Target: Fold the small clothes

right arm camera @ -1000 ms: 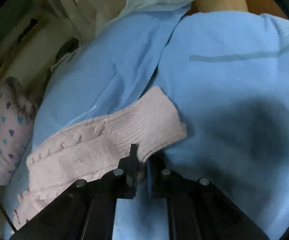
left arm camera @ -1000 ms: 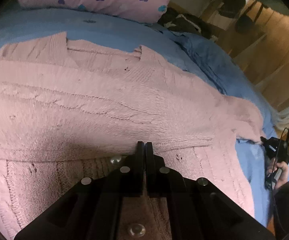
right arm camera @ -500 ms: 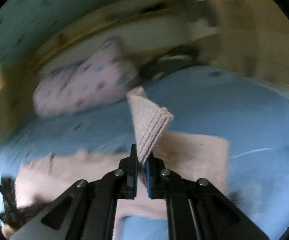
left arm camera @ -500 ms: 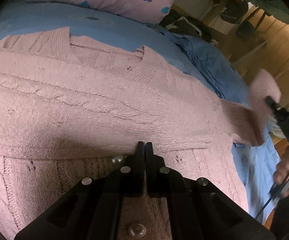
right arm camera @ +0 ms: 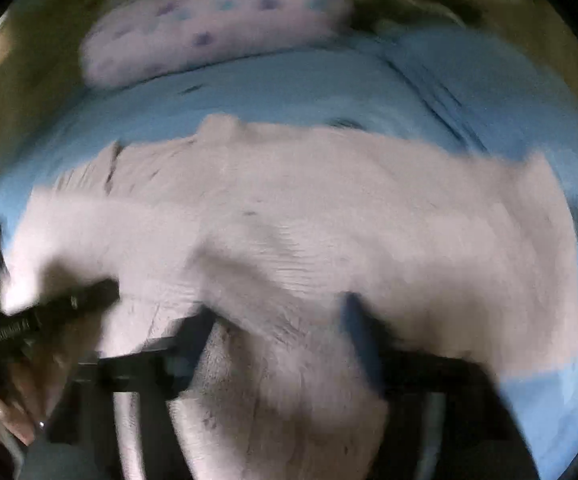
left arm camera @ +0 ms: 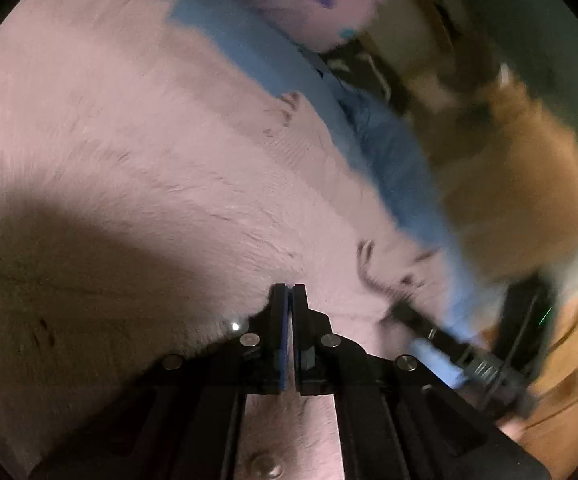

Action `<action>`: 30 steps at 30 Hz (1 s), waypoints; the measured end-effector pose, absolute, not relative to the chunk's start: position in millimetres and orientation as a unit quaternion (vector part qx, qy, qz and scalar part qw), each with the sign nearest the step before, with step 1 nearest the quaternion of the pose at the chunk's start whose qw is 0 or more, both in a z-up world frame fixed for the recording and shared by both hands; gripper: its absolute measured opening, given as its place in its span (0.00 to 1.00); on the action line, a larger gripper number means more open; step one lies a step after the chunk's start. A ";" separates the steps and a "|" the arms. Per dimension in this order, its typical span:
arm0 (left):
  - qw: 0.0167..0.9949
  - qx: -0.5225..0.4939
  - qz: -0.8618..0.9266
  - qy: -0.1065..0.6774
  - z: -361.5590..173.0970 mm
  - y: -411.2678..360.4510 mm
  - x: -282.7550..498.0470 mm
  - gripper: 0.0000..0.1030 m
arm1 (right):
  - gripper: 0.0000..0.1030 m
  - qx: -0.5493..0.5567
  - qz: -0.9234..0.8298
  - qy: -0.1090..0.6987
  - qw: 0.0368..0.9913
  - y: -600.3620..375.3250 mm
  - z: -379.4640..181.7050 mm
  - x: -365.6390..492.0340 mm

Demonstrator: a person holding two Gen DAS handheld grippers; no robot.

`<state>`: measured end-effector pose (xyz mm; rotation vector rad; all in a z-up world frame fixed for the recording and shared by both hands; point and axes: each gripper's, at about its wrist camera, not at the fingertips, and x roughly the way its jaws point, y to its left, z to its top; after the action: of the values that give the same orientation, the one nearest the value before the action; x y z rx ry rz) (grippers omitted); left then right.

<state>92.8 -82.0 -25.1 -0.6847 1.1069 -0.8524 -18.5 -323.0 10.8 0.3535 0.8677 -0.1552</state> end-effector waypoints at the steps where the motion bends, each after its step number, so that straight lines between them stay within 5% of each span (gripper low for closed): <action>1: 0.700 -0.329 -0.384 0.504 -27.2 -79.0 95.8 0.00 | 0.71 0.191 -0.097 0.415 0.885 -324.4 15.7 -26.1; 5: 0.696 -0.321 -0.386 0.513 -14.6 -94.8 93.3 0.00 | 0.71 0.212 -0.201 0.461 0.838 -320.8 16.0 -46.4; 8: 0.695 -0.300 -0.404 0.514 2.8 -121.6 91.5 0.21 | 0.75 0.308 -0.214 0.495 0.784 -331.1 -4.7 -76.3; 11: 0.690 -0.302 -0.382 0.535 4.2 -148.0 100.2 0.26 | 0.83 0.336 -0.221 0.492 0.772 -332.7 -18.2 -81.0; 16: 0.655 -0.330 -0.382 0.562 -3.5 -173.0 108.0 0.26 | 1.00 0.286 -0.200 0.528 0.774 -323.3 -26.2 -61.4; 25: 0.636 -0.266 -0.407 0.600 9.1 -204.3 97.5 0.20 | 0.98 0.387 -0.188 0.484 0.761 -355.4 -25.6 -79.9; 28: 0.645 -0.248 -0.382 0.614 1.6 -210.8 96.9 0.00 | 0.98 0.402 -0.184 0.481 0.757 -363.7 -24.1 -83.9; 30: 0.652 -0.257 -0.367 0.611 0.0 -204.9 96.8 0.00 | 0.96 0.414 -0.181 0.480 0.752 -368.6 -24.2 -86.4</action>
<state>96.8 -204.9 0.0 -0.5828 1.3874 -0.8335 -86.4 -368.6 -24.2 0.9042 1.0472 -0.3950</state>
